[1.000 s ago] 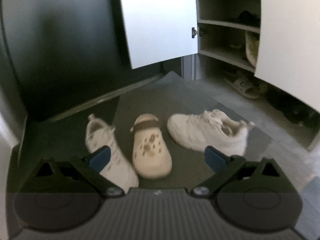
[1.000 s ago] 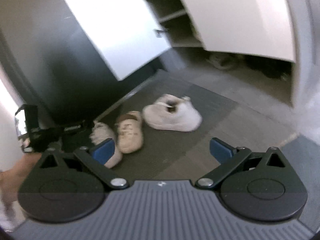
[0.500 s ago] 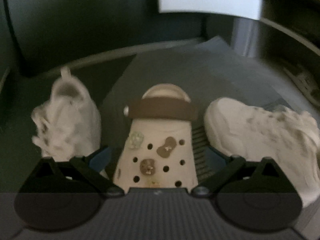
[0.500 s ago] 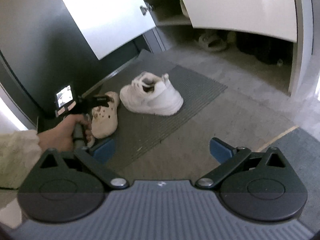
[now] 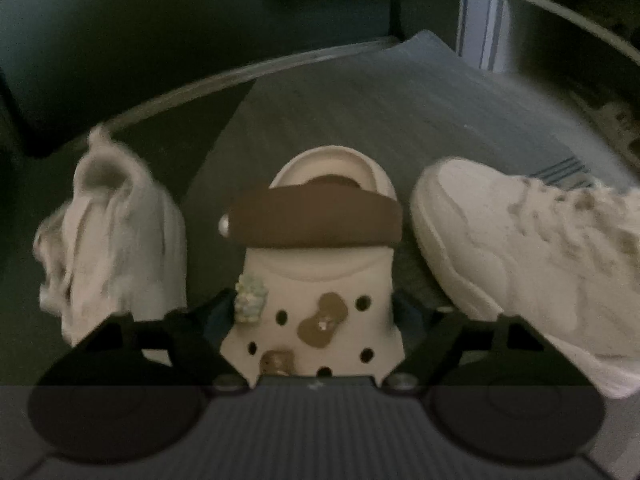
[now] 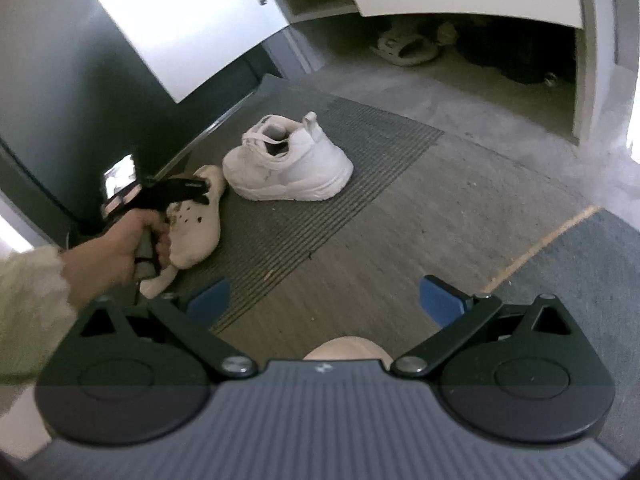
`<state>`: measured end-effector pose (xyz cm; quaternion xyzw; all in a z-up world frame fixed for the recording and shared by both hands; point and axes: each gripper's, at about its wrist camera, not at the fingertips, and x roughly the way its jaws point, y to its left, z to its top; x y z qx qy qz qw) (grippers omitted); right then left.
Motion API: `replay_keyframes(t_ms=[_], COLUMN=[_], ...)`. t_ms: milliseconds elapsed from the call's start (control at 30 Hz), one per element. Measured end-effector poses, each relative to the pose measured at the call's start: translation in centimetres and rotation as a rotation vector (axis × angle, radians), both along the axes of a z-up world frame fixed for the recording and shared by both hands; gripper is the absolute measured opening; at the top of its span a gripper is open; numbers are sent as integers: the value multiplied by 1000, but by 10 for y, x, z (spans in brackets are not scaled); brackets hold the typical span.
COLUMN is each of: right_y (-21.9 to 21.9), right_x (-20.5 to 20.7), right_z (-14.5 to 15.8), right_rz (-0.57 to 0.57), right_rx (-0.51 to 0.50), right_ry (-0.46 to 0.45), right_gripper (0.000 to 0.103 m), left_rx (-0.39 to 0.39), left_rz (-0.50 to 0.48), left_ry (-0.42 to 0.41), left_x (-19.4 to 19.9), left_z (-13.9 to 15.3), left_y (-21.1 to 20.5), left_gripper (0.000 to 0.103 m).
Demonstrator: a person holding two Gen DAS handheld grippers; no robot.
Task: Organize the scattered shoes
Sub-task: 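Grasp the cream clog by its strap with the left tool, drag it off, release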
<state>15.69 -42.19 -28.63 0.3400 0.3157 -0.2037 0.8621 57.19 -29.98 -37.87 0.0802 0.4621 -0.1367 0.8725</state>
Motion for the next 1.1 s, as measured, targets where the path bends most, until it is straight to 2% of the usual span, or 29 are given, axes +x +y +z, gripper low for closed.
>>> replay_keyframes(t_ms=[67, 167, 300, 367, 633, 700, 800, 867, 1000, 1100], right_y=[5, 20, 39, 45, 44, 41, 38, 38, 50, 65], right_x=[0, 1, -2, -6, -26, -29, -36, -43, -61, -67], right_z=[3, 11, 24, 29, 43, 55, 83, 106, 151, 178], right_rz=[-19, -32, 7, 25, -26, -36, 45, 106, 166, 252], right_rx=[21, 61, 70, 65, 59, 51, 84, 117, 51, 41], right_ry=[-23, -86, -143, -159, -136, -127, -190, -222, -200, -142], right_gripper=[103, 103, 103, 103, 103, 103, 103, 103, 103, 103], left_rx=[-22, -6, 43, 45, 52, 55, 41, 38, 60, 48], left_rz=[-7, -65, -180, -196, -261, -267, -236, -225, -249, -251], left_ry=[38, 54, 62, 67, 90, 78, 97, 113, 125, 109], left_x=[-27, -68, -121, -138, -206, -215, -217, -223, -247, -280], left_z=[6, 14, 24, 23, 20, 25, 49, 75, 127, 176], left_y=[10, 24, 40, 48, 82, 85, 89, 91, 97, 114], left_gripper=[82, 82, 82, 82, 83, 82, 83, 88, 91, 97])
